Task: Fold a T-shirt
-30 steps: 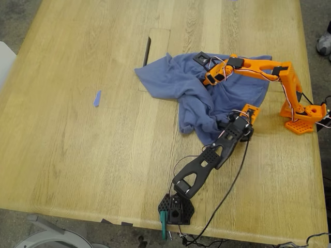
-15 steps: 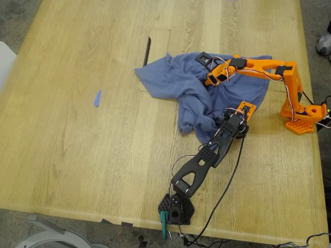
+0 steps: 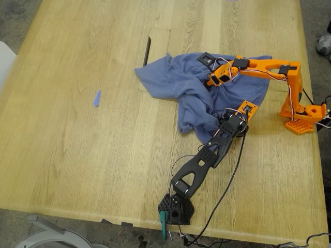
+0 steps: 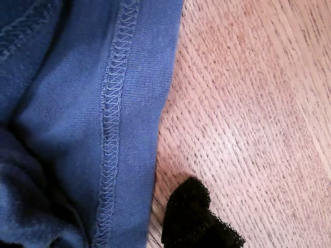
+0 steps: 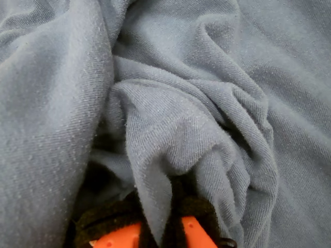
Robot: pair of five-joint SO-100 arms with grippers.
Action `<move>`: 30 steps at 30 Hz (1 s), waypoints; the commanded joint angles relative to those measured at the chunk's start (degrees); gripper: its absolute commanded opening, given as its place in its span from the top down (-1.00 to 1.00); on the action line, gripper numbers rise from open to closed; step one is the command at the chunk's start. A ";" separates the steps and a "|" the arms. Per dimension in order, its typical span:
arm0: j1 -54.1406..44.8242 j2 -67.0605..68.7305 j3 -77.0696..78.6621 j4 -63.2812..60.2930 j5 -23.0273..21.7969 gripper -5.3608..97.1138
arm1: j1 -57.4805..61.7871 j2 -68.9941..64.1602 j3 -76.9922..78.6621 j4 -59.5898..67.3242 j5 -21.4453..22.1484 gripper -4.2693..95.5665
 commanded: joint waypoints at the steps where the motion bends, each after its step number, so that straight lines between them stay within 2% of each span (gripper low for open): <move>1: -2.90 -2.11 -1.58 -2.11 1.93 0.04 | 0.35 4.13 -0.18 -0.62 0.44 0.92; 7: -4.57 -2.64 -1.58 -5.63 7.82 0.11 | 0.26 4.22 -0.18 -1.05 0.44 0.92; 15: -6.59 -3.25 -1.58 -14.24 11.87 0.64 | 0.53 4.75 -0.26 -0.79 0.44 0.92; 22: -6.77 -4.31 -1.67 -18.54 13.54 0.88 | 0.70 5.27 -0.53 -0.70 0.53 0.92; 26: -6.59 -4.92 -1.93 -21.01 14.15 0.90 | 0.97 6.59 0.70 -0.53 0.53 0.92; 30: -6.59 -2.20 -1.93 -21.36 12.48 0.90 | 2.02 10.02 4.48 -1.23 0.35 0.92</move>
